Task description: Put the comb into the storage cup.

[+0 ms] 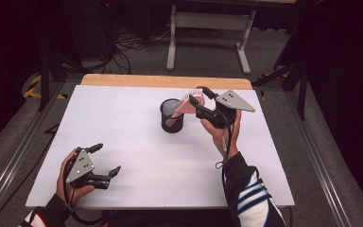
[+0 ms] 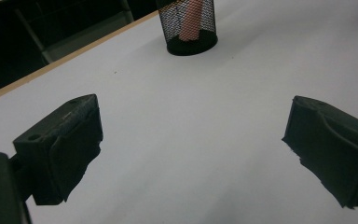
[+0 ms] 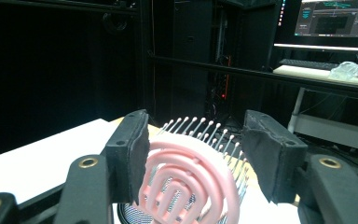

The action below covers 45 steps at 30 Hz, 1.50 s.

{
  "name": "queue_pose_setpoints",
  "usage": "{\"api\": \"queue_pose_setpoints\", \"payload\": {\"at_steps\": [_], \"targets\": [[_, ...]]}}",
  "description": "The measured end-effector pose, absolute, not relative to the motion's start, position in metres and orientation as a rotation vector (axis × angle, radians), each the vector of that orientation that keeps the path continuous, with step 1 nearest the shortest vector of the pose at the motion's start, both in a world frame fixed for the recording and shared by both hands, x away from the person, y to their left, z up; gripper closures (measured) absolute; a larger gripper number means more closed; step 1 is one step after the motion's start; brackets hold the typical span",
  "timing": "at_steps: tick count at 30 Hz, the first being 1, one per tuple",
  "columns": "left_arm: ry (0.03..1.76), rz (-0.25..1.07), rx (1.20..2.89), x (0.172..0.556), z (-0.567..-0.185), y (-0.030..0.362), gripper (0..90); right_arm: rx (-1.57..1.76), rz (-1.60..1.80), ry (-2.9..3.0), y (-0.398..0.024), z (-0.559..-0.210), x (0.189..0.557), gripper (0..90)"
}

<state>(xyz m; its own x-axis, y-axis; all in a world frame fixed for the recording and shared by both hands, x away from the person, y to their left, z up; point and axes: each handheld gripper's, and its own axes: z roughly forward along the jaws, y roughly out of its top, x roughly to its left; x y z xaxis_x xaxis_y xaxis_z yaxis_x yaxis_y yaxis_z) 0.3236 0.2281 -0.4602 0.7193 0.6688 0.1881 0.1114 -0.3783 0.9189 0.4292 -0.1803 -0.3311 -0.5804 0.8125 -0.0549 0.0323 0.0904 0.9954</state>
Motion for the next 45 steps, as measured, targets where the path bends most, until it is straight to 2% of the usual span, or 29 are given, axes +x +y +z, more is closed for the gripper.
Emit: {"api": "queue_pose_setpoints", "payload": {"at_steps": [31, 41, 45], "targets": [[0.6, 0.676, 1.894, 0.323, -0.46, 0.228, 5.3, 0.81, 1.493, 1.745, -0.182, -0.324, 0.421, 35.5], [0.597, 0.676, 1.896, 0.324, -0.46, 0.228, 5.2, 0.799, 1.459, 1.728, -0.181, -0.323, 0.417, 29.6], [0.598, 0.67, 1.897, 0.324, -0.46, 0.228, 5.2, 0.793, 1.415, 1.721, -0.181, -0.322, 0.416, 22.6]]}}
